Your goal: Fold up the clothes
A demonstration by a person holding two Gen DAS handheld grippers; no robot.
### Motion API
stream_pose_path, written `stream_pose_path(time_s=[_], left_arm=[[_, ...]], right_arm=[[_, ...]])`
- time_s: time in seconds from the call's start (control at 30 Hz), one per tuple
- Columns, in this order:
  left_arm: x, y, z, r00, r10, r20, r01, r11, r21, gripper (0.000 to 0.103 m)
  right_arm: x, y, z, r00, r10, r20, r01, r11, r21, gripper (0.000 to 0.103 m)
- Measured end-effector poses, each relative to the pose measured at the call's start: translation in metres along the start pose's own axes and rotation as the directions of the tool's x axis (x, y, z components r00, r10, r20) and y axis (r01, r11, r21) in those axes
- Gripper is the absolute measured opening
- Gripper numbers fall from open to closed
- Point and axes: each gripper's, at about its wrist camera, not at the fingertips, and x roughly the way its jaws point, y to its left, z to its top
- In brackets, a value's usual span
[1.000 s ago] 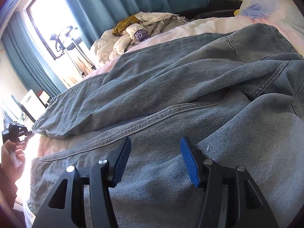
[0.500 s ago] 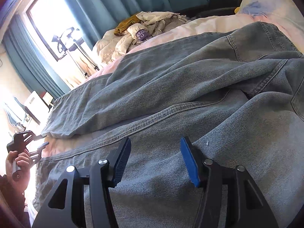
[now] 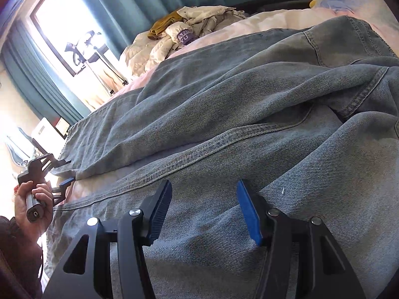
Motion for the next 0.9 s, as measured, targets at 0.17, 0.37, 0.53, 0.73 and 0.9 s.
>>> stream_pose_path(time_s=[0.17, 0.37, 0.53, 0.73, 0.9], left_arm=[[-0.019, 0.004, -0.001, 0.998, 0.068, 0.002, -0.068, 0.997, -0.031, 0.048], [-0.021, 0.009, 0.011, 0.993, 0.107, 0.039, -0.105, 0.993, -0.054, 0.059], [-0.004, 0.004, 0.022, 0.995, 0.103, 0.003, -0.103, 0.994, -0.027, 0.059], [-0.032, -0.015, 0.021, 0.981, 0.177, 0.085, -0.185, 0.978, 0.094, 0.009], [-0.077, -0.026, 0.013, 0.985, 0.11, 0.133, -0.131, 0.977, 0.166, 0.002]], right_arm=[[-0.001, -0.001, 0.0, 1.0, 0.002, -0.005, -0.002, 1.0, 0.008, 0.055], [-0.001, -0.002, 0.0, 1.0, 0.007, -0.012, -0.007, 1.0, 0.02, 0.055], [0.0, -0.001, -0.001, 1.0, 0.007, -0.012, -0.007, 1.0, 0.022, 0.055], [0.0, -0.002, 0.0, 1.0, 0.016, -0.01, -0.016, 0.999, 0.028, 0.055], [-0.002, 0.0, 0.0, 1.0, 0.011, -0.012, -0.011, 1.0, 0.015, 0.055]])
